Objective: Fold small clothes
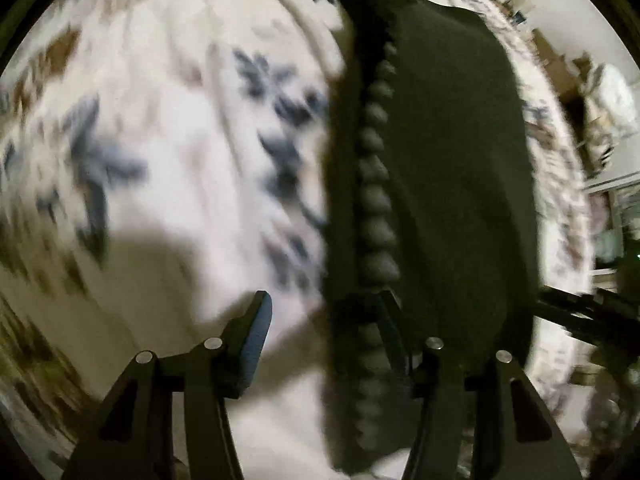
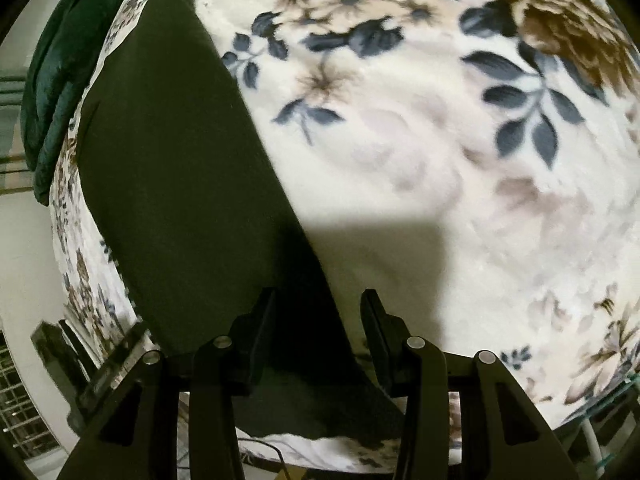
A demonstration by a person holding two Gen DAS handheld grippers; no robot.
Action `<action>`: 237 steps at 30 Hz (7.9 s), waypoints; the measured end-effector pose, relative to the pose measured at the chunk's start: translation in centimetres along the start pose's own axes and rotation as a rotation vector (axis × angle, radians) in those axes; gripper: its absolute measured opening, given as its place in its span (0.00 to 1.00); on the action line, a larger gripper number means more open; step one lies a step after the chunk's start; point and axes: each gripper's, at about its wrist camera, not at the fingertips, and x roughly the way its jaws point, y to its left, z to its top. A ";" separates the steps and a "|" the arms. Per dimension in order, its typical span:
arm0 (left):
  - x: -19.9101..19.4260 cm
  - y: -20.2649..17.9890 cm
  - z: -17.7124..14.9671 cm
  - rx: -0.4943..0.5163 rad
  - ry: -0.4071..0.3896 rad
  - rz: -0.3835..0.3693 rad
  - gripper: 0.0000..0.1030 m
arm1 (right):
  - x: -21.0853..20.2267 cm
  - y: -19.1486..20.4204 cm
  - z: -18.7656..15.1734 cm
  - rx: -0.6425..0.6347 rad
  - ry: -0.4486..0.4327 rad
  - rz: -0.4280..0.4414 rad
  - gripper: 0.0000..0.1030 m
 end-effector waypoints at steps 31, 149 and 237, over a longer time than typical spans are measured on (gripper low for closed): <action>4.0 2.1 -9.8 -0.155 0.135 -0.257 0.62 | 6.0 -7.0 -7.5 -0.075 0.221 0.218 0.44; -0.6 2.6 20.9 -0.218 -0.175 -0.340 0.55 | -2.3 9.1 20.8 -0.126 -0.023 0.253 0.53; -2.9 -0.7 14.9 -0.383 -0.227 -0.386 0.62 | -2.0 12.2 29.7 -0.214 0.109 0.261 0.74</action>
